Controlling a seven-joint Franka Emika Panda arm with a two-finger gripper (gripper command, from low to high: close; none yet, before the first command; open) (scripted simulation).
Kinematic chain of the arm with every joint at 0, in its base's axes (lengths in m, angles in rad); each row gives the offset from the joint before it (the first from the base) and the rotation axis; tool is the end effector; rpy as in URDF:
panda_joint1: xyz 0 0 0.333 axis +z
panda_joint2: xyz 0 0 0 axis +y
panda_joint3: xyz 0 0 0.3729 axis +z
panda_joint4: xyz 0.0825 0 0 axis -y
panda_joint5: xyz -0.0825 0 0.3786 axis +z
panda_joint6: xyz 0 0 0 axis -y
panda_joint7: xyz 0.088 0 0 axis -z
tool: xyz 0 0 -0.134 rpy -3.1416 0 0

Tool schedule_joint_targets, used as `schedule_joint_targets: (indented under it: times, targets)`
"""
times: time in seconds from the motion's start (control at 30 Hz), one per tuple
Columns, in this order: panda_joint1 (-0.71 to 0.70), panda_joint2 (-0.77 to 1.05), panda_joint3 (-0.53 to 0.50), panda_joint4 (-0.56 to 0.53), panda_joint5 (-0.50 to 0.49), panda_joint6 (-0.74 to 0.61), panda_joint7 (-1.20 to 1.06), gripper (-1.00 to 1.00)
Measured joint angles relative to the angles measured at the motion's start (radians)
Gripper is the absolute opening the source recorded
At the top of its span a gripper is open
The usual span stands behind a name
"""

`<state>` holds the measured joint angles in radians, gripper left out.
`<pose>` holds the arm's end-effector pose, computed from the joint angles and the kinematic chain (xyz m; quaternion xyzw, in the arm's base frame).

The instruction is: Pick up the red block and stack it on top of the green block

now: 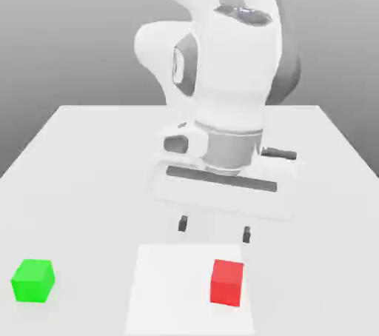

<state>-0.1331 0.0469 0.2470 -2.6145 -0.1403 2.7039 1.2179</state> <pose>0.4382 0.0539 0.2744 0.8821 -0.4698 0.0332 0.0062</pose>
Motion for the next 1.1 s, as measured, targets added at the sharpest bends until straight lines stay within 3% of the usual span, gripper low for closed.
schedule_joint_targets:
  times: [0.1, 0.3, 0.33, 0.57, 0.83, 1.1]
  targets:
    - [0.004, 0.079, 0.011, -0.019, 0.041, 0.059, -0.004, 0.0]
    - [0.061, 0.239, -0.067, 0.003, -0.057, 0.188, 0.073, 0.0]
    - [0.074, 0.261, -0.084, 0.006, -0.071, 0.206, 0.083, -1.0]
    - [0.075, 0.265, -0.085, 0.006, -0.075, 0.21, 0.086, -1.0]
    - [0.021, 0.074, -0.006, -0.025, 0.064, 0.054, -0.013, -1.0]
    - [-0.146, 0.068, -0.198, 0.063, 0.123, -0.038, 0.265, -1.0]
